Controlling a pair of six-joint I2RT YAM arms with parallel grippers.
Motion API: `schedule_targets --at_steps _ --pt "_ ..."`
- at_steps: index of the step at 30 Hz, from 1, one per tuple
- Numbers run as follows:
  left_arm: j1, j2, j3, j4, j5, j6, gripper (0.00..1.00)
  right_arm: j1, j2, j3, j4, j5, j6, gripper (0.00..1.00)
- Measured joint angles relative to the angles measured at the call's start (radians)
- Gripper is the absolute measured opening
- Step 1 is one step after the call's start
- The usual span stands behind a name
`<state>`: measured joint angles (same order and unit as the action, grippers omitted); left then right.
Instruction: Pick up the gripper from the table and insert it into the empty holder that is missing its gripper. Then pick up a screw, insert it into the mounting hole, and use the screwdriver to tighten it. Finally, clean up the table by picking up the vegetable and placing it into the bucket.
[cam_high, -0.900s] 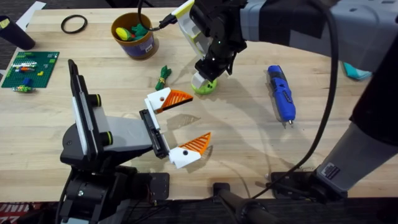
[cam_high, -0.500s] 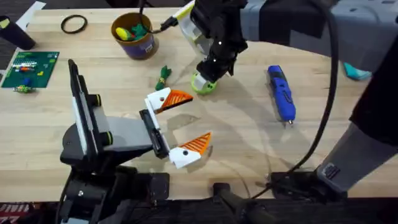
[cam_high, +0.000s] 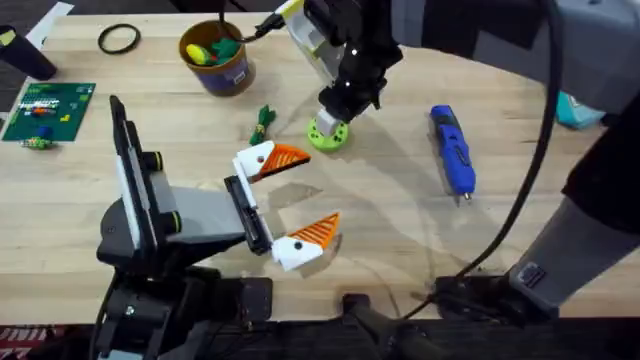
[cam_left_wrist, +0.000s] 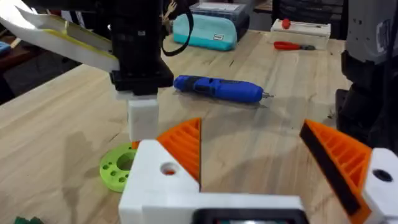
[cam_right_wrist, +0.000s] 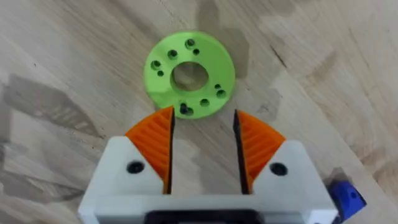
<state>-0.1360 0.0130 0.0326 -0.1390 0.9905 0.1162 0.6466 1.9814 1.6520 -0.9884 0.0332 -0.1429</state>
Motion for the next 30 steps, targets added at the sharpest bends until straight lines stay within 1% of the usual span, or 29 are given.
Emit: schedule_targets --at_steps 11,20,30 --pt "0.0 0.0 0.0 0.0 0.0 0.0 0.988 0.0 0.006 0.0 0.0 0.0 0.001 0.533" --pt "0.0 0.0 0.0 0.0 0.0 0.0 0.988 0.0 0.075 0.0 0.009 0.0 0.012 0.533" --pt "0.0 0.0 0.0 0.0 0.0 0.0 0.988 0.0 0.078 0.0 0.02 -0.002 0.032 0.533"
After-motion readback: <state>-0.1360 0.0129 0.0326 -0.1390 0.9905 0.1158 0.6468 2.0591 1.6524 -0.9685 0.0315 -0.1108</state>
